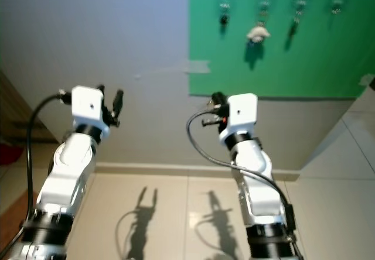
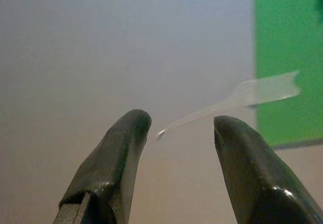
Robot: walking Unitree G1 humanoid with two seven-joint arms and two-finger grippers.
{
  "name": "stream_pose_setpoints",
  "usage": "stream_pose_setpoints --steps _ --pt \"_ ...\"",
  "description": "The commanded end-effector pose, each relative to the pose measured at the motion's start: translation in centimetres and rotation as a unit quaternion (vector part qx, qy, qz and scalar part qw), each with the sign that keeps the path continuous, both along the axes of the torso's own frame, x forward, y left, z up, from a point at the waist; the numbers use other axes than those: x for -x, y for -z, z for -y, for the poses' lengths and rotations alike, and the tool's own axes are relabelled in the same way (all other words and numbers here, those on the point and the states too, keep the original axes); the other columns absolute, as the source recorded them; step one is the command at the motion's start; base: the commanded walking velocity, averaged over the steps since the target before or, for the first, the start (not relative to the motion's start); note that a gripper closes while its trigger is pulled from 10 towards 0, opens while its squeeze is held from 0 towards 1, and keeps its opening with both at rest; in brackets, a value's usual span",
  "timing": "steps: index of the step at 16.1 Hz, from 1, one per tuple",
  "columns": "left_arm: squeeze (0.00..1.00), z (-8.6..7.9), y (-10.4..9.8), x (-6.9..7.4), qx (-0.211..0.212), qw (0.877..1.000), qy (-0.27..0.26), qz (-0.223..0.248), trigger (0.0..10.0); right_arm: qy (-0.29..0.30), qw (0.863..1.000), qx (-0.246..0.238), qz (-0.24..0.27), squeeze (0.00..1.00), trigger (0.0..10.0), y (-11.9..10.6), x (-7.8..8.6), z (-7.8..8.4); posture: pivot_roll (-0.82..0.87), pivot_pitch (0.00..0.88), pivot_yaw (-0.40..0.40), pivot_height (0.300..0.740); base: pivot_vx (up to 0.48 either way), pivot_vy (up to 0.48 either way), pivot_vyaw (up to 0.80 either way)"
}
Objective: Hang keys on a hook
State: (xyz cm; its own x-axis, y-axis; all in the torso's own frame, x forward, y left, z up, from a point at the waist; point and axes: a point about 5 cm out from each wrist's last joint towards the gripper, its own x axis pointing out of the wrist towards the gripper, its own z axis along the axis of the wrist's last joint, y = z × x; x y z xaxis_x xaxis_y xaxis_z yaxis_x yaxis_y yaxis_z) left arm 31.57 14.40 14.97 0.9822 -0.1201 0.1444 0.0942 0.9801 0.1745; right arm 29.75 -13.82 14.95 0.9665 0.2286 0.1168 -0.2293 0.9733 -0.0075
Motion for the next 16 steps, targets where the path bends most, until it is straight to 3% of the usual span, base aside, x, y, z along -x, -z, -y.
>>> stream_pose_setpoints --steps 1,6,10,12,16 --pt "0.00 0.7 0.2 -0.1 -0.001 1.000 0.007 -0.003 10.0 0.010 1.000 -0.006 0.004 0.00 10.0 -0.4 0.0 1.0 -0.15 0.000 0.086 0.740 0.000 -0.480 0.00" --pt "0.00 0.7 0.2 -0.3 0.001 1.000 0.005 -0.002 10.0 0.022 1.000 -0.009 0.008 0.00 10.0 -0.5 0.2 1.6 -0.16 0.000 0.086 0.740 0.000 -0.480 0.00" --pt "0.00 0.7 0.4 -0.4 0.003 1.000 0.002 -0.009 10.0 0.029 0.999 -0.023 0.006 0.00 10.0 -1.0 -0.1 1.9 -0.16 0.000 0.083 0.740 0.000 0.000 0.00" --pt "0.00 1.0 0.4 -0.3 -0.012 0.999 0.030 -0.006 10.0 0.028 0.999 -0.032 0.009 0.00 10.0 -1.4 -0.3 1.9 -0.16 0.000 0.083 0.740 0.000 0.000 0.00" --pt "0.00 1.2 0.0 -0.4 -0.013 0.999 0.040 0.006 10.0 0.025 0.999 -0.033 0.019 0.00 10.0 -2.0 -0.6 1.5 -0.15 0.000 0.089 0.740 0.264 0.000 0.00"
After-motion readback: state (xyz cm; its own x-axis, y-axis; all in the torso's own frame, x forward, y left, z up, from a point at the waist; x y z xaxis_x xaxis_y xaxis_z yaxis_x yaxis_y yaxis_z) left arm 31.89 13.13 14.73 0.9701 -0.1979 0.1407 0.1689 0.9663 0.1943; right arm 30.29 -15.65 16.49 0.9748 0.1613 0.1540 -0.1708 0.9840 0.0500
